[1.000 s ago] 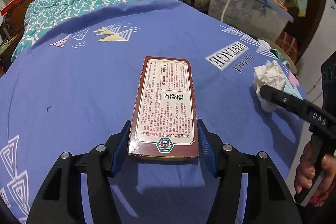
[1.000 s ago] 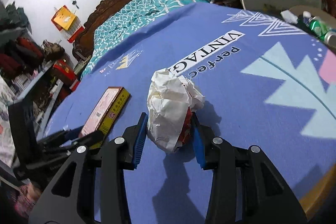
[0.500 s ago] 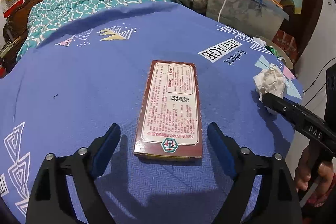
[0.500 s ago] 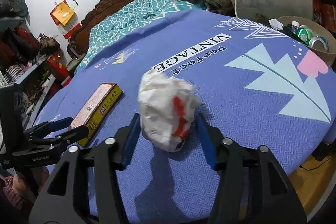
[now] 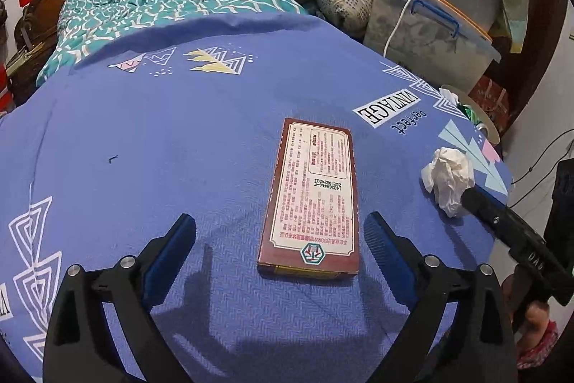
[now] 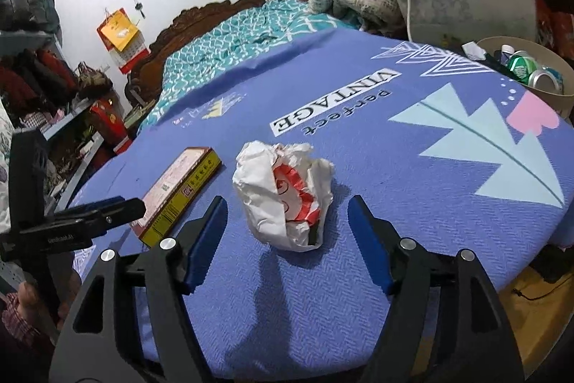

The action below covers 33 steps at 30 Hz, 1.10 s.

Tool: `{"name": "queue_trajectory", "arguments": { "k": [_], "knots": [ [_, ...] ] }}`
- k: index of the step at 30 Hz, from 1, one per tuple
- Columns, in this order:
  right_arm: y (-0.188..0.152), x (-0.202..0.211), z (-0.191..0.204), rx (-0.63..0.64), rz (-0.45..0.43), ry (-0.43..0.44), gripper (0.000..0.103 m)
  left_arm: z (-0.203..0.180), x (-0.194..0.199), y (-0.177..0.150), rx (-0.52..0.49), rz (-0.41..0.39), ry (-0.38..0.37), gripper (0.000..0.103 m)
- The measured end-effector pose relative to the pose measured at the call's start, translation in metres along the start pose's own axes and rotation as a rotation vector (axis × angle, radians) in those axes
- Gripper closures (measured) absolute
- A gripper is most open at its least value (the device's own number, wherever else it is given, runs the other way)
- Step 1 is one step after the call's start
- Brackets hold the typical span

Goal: Collect trash
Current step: 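Grasp the brown box with left tool while right grasps the crumpled tissue, then carry the brown box and tissue to the beige bin and open both tools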

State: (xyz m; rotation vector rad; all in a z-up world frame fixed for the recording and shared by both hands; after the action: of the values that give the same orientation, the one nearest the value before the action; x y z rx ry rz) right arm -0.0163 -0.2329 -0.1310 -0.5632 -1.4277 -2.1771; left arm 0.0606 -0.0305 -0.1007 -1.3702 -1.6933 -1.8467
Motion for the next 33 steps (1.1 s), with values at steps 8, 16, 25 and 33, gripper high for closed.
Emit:
{"name": "queue_trajectory", "arguments": {
  "k": [8, 16, 25, 33],
  "knots": [
    [0.001, -0.015, 0.005, 0.07, 0.013, -0.032, 0.032, -0.023, -0.019, 0.004, -0.076, 0.029, 0.012, 0.012],
    [0.005, -0.021, -0.001, 0.109, 0.015, -0.013, 0.061, -0.028, -0.038, 0.005, -0.108, 0.072, 0.052, 0.046],
    [0.051, 0.015, -0.074, -0.088, -0.096, 0.015, 0.061, -0.094, -0.056, 0.046, -0.189, 0.089, -0.112, 0.047],
    [0.11, 0.067, -0.214, -0.303, -0.245, -0.106, 0.061, -0.216, -0.089, 0.117, -0.31, 0.071, -0.303, 0.047]
  ]
}}
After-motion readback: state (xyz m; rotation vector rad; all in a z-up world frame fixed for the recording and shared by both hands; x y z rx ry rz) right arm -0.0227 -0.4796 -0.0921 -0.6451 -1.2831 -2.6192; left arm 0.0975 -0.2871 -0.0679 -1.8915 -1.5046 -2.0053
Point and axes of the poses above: each gripper's, at about its wrist camera, not at the fingertips, and x roughly against the way its jaws point, z to its left, y to its top, the point moved 6 cm from there along -x, roughly the way its jaws point, and after that the axes turned 1 degree about x, right-handed, at the moved point
